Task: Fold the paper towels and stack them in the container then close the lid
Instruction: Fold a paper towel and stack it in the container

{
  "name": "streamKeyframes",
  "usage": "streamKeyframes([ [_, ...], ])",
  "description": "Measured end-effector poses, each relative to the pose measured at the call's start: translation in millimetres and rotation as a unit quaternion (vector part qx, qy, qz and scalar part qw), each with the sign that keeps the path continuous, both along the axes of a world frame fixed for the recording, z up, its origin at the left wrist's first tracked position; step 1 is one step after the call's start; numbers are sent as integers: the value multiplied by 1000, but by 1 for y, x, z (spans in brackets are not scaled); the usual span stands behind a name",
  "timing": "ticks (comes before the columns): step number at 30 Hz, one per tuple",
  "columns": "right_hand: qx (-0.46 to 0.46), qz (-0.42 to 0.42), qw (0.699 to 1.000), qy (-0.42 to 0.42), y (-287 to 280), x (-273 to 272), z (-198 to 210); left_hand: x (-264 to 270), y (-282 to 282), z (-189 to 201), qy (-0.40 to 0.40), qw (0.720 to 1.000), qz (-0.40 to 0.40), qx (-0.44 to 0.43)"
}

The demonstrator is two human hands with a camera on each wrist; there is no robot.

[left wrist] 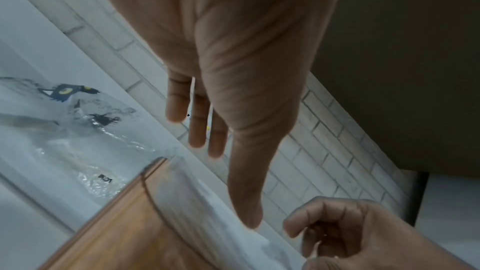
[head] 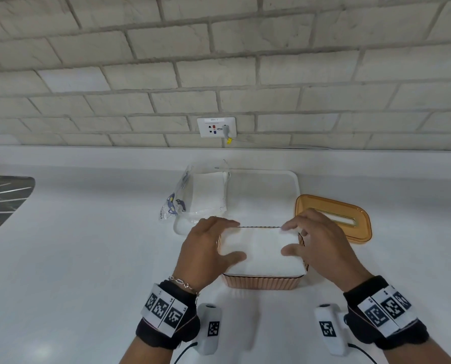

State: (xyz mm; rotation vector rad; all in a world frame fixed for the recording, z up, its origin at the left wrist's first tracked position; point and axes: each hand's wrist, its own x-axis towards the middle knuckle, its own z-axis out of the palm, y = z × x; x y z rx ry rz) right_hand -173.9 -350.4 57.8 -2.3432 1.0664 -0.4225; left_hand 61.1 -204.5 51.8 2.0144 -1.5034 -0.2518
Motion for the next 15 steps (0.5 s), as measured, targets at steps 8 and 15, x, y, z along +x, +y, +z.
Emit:
streamKeyframes([
  [8,63,108,989,77,12,7,-5,-15,-12,-4,-2,983,-140,115],
  [15,59,117,983,127,10,15,-1,-17,-16,-6,-7,970,-161,183],
])
